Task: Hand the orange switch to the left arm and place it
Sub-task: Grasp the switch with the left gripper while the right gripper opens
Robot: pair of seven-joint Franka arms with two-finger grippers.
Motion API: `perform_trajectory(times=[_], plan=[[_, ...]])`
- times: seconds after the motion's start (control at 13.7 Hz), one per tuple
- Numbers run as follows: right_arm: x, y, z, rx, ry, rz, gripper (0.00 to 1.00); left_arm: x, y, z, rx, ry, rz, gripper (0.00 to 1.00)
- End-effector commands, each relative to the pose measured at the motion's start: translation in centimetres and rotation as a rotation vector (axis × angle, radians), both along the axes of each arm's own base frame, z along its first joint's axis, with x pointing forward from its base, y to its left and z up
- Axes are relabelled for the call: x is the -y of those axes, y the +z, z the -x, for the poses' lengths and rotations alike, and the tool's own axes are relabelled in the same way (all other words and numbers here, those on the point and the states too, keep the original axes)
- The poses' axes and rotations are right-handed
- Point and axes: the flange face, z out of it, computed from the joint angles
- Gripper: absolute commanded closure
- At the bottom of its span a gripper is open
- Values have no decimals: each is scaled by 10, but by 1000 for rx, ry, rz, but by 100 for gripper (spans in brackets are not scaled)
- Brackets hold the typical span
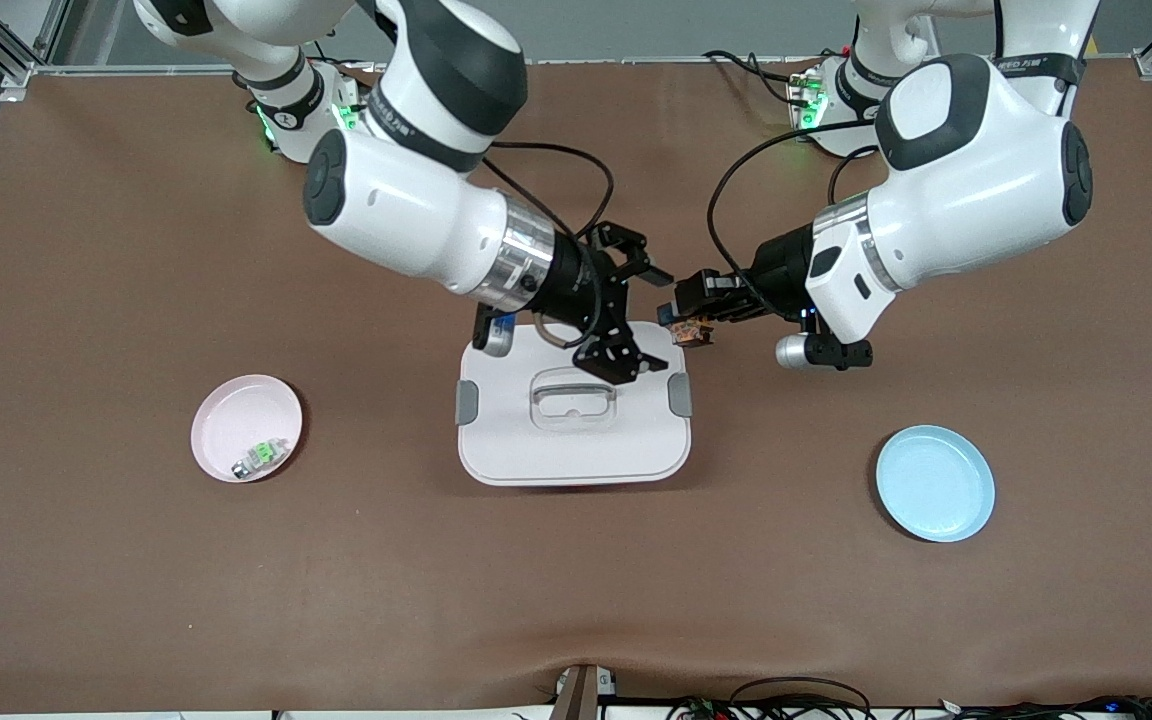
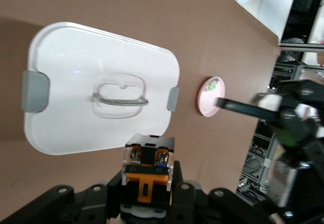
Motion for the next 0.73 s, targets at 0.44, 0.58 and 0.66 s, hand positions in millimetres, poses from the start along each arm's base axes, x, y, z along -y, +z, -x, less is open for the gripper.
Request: perform_trajectory(times=[0.44,0.58,0.66], plan=[[103,-14,-40,288,541,78,0,-60,-29,-30,-181,437,-319,100],[135,-14,-48,339,633,78,0,-84,-35,-39,-238,585,-352,100],[154,-11,-51,376,700,81,0,-91,-37,-42,-255,665,-383,100]])
